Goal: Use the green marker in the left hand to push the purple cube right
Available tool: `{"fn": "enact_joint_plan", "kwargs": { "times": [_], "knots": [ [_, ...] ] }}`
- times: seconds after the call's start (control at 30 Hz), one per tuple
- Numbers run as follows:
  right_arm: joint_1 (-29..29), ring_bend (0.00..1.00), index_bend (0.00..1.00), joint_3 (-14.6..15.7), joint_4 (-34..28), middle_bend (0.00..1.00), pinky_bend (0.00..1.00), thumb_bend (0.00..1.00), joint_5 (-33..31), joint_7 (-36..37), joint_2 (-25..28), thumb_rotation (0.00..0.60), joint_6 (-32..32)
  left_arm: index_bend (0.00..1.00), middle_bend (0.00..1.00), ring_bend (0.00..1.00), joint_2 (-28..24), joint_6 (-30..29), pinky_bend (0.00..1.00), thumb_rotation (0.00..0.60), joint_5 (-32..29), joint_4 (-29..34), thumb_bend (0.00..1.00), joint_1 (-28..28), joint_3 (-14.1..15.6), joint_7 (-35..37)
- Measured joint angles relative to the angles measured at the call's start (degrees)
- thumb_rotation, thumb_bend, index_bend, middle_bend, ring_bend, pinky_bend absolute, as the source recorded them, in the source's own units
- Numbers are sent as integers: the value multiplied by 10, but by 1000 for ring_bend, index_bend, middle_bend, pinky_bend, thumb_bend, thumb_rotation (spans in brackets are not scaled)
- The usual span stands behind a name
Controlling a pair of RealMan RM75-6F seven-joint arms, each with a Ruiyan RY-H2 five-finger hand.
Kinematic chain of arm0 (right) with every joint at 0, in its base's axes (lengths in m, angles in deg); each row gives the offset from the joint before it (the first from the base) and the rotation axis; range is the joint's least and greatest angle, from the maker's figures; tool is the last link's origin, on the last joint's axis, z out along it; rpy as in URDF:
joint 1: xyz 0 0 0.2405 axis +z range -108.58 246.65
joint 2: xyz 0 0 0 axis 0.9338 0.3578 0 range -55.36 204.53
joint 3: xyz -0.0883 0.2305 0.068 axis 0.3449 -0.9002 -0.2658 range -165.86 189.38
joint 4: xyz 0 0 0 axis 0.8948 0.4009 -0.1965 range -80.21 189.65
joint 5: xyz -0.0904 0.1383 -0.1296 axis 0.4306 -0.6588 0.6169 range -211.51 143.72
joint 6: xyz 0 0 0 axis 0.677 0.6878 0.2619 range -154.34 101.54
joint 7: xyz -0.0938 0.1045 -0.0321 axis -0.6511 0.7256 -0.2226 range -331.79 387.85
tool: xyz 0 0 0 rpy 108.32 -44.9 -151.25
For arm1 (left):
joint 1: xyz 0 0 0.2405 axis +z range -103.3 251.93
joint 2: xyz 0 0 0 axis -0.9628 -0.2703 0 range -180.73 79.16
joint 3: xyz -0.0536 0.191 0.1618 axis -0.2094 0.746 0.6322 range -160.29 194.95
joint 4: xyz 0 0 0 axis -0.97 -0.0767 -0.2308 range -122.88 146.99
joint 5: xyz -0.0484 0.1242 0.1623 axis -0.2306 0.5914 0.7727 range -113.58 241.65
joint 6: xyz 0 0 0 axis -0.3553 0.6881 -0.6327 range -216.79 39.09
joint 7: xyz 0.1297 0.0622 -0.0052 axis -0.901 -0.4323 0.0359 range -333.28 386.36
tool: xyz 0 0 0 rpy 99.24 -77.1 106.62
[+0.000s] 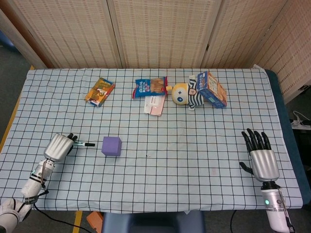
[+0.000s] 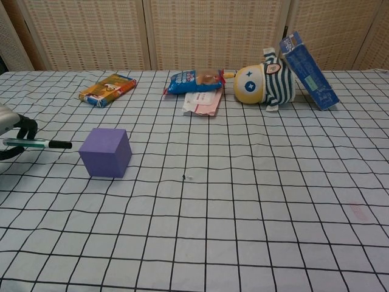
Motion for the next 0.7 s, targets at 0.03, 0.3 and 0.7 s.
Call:
{"fn": "enact_joint_plan", "kwargs": {
  "times": [0.03,0.3,0.7],
  "knots": [
    [0,0,0,0,-1,0,0,52,0,1,1,600,0,786,768,822,1,0,960,600,1,2,588,-2,1,-2],
    [-1,0,0,-2,-8,0,0,51,-4,10,11,600,-5,786,769,822,2,-3,960,600,3,34,585,-18,1,-30],
    [-3,0,0,-1,-19,0,0,52,-1,31,29,600,-5,786,771,822,-10,1,959,600,6,124,587,-41,-2,-111]
  ]
}}
